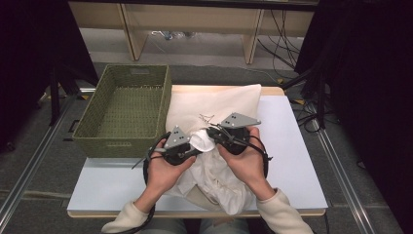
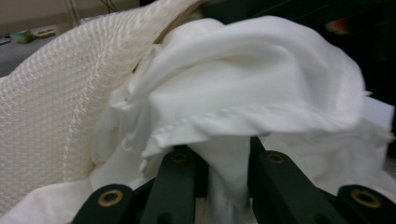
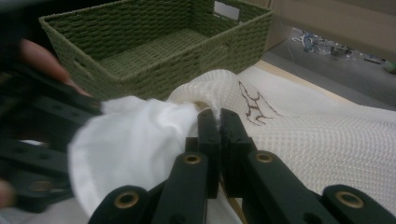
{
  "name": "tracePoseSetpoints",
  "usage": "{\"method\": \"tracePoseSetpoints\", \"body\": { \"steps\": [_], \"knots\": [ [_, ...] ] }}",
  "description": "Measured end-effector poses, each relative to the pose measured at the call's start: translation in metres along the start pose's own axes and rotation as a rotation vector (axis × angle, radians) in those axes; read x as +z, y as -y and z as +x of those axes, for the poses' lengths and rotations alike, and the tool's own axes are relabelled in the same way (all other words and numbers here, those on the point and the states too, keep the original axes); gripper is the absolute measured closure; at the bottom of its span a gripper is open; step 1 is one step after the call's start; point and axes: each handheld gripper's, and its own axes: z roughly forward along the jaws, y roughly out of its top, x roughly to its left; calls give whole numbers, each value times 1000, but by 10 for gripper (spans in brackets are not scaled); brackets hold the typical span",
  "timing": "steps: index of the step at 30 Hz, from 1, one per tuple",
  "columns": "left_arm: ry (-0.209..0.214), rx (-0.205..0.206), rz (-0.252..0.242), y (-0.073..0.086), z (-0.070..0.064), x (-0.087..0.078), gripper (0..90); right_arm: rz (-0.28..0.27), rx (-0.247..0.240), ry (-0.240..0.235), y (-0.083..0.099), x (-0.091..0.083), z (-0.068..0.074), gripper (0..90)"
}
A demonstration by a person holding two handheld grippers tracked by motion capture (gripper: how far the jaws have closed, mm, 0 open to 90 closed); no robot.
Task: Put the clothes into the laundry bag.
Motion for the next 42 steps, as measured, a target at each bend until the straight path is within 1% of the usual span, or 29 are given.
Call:
{"method": "tracePoseSetpoints", "body": {
  "steps": [1, 2, 3, 4, 5, 7, 8, 9, 10, 11, 12, 13, 14, 16, 18, 20, 22, 23, 25, 27, 28, 30, 33, 36, 37, 38, 40, 41, 42],
  "knots": [
    [-30, 11, 17, 3, 5, 10, 805, 0, 0, -1, 0, 0, 0, 890],
    [-42, 4, 30, 6, 8, 17, 802, -10, -7, 4, 0, 0, 1, 890],
    [-59, 2, 47, 8, 12, 23, 799, 0, -3, -16, 0, 2, 1, 890],
    [-60, 4, 57, 10, 14, 27, 793, 9, -2, -13, 1, 2, 1, 890],
    [-67, -10, 62, 13, 16, 32, 787, 9, -4, -4, 1, 3, 1, 889],
    [-69, -17, 55, 14, 17, 32, 770, 16, -2, -5, 3, 5, -1, 889],
    [-71, -3, 52, 14, 16, 29, 759, 20, -6, -1, 3, 6, -2, 889],
    [-69, 0, 48, 14, 15, 26, 740, 23, 20, 1, 4, 6, -2, 888],
    [-62, 4, 51, 14, 15, 24, 708, 10, 6, 15, 4, 6, -4, 888],
    [-50, 7, 54, 14, 14, 21, 667, 19, 16, 10, 4, 4, -4, 887],
    [-42, 5, 48, 14, 13, 18, 609, 11, -1, 1, 3, 5, -6, 887],
    [-46, 20, 44, 14, 11, 10, 572, 11, 1, 5, 3, 5, -7, 887],
    [-43, 26, 46, 14, 10, 6, 492, 9, -1, 10, 4, 5, -7, 887],
    [-28, 25, 41, 15, 6, -8, 389, 10, 0, 11, 3, 4, -7, 887],
    [-16, 15, 37, 17, 4, -25, 322, 8, 4, 15, 3, 4, -7, 887],
    [-14, 9, 35, 20, 4, -39, 291, 7, 6, 15, 4, 4, -8, 887],
    [-19, 33, 50, 24, 6, -49, 279, 5, 10, 26, 4, 3, -8, 887],
    [-23, 38, 64, 26, 6, -51, 274, 1, -5, 24, 3, 4, -9, 886],
    [-14, 38, 101, 34, 8, -47, 264, 4, 4, 25, 3, 4, -8, 886],
    [-3, 47, 149, 42, 10, -37, 277, 8, 5, 23, 3, 5, -7, 886],
    [-16, 20, 156, 48, 9, -28, 292, 8, 4, 19, 3, 5, -7, 886],
    [-19, 66, 195, 53, 12, -17, 367, 17, 13, 18, 4, 5, -7, 886],
    [-17, 60, 224, 58, 10, -1, 500, 15, 1, 12, 4, 5, -7, 886],
    [-26, 47, 223, 57, 9, 6, 637, 12, 20, 7, 5, 6, -8, 886],
    [-26, 39, 223, 56, 10, 6, 675, 15, 0, 7, 5, 7, -9, 886],
    [-22, 10, 220, 56, 9, 6, 711, 16, -1, 7, 5, 6, -9, 886],
    [-13, -18, 199, 54, 10, 3, 775, 13, 1, 14, 5, 6, -9, 886],
    [-11, -54, 178, 52, 9, 1, 793, 12, 2, 15, 5, 6, -8, 886],
    [-8, -56, 164, 50, 10, -4, 804, 14, 0, 15, 5, 5, -8, 886]
  ]
}}
